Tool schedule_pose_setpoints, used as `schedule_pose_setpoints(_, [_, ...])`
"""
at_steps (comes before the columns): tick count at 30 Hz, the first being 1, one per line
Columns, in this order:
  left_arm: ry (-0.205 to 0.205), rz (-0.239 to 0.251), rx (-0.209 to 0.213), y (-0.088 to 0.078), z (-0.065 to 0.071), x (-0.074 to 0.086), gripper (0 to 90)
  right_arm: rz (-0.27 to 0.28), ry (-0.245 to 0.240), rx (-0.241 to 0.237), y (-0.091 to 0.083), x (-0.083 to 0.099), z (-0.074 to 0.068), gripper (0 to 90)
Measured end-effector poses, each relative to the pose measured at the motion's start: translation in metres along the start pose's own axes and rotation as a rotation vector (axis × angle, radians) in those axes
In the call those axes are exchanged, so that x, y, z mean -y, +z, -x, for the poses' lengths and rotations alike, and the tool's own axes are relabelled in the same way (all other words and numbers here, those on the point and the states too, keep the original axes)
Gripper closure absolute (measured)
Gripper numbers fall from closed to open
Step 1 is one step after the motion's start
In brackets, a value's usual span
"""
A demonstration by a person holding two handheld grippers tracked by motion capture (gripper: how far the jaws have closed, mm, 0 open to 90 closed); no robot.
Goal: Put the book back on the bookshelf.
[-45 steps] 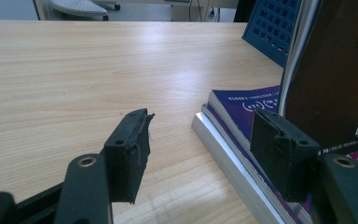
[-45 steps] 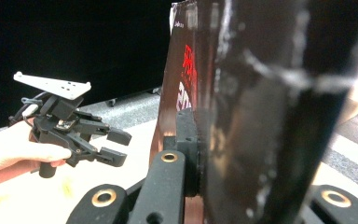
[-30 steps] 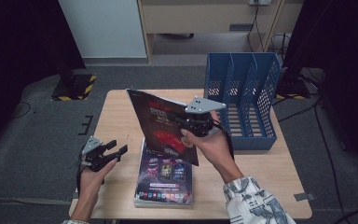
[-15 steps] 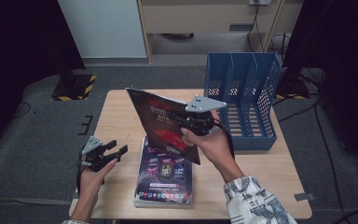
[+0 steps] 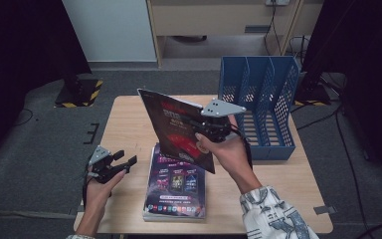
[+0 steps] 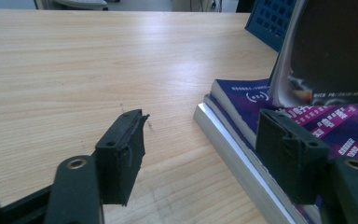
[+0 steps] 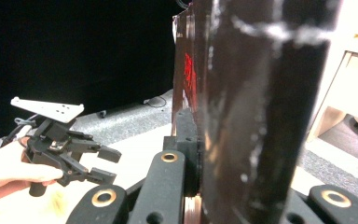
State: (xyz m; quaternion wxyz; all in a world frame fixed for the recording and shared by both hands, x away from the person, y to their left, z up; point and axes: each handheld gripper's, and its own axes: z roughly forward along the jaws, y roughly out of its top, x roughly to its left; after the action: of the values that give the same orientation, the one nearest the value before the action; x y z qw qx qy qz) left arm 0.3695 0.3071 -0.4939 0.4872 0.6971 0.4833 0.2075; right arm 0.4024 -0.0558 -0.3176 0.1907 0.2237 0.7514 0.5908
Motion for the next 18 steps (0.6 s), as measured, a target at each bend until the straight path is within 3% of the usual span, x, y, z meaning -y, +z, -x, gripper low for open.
schedule_pose_setpoints(11, [0.004, -0.075, -0.044, 0.0055, -0.0024, 0.0044, 19.1, 0.009, 0.008, 0.021, -0.0034, -0.0014, 0.0043, 86.9])
schedule_pose_setpoints(18, [0.009, -0.109, -0.052, 0.0090, -0.0026, 0.0074, 17.7, 0.018, 0.018, 0.042, -0.0070, -0.0036, 0.0075, 86.9])
